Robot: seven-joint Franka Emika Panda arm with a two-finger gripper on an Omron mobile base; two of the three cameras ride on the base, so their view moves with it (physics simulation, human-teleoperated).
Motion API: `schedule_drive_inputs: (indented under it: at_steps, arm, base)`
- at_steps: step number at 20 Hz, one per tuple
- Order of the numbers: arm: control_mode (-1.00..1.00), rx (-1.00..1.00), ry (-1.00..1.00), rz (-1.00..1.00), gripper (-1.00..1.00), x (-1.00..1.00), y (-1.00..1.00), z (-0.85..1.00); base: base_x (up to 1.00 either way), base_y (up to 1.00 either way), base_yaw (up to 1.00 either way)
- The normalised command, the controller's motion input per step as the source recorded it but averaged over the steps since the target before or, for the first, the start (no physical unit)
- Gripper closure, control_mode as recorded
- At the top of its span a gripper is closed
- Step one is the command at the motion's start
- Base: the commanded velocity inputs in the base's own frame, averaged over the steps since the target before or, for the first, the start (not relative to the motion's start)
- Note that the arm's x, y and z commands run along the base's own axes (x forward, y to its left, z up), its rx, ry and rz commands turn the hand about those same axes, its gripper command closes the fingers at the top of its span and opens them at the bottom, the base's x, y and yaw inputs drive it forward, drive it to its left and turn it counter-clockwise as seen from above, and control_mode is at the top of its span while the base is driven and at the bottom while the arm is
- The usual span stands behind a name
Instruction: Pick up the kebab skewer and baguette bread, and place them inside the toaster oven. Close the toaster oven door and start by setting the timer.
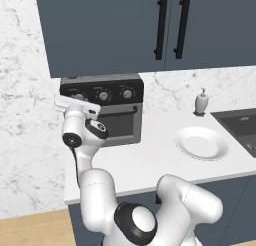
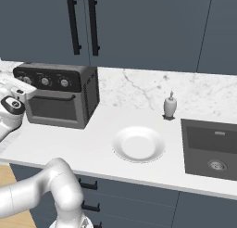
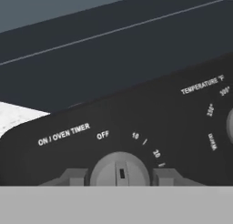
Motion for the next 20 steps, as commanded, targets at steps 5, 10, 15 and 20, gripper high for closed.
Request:
schedule_drive_inputs:
  at_steps: [5, 10, 15, 20]
  arm:
    - [-1.0, 0.22, 0.01, 0.0, 1.0, 0.07, 0.0, 0.0]
    - [-1.0, 0.23, 0.0, 0.0, 1.0, 0.14, 0.0, 0.0]
    - [-1.0, 0.24, 0.0, 0.0, 1.0, 0.19, 0.0, 0.0]
    - [-1.0, 0.23, 0.0, 0.0, 1.0, 0.08, 0.0, 0.0]
  base:
    - [0.0, 0.0, 0.0]
    - [0.0, 0.0, 0.0]
    - [0.0, 0.0, 0.0]
    - [0.0, 0.0, 0.0]
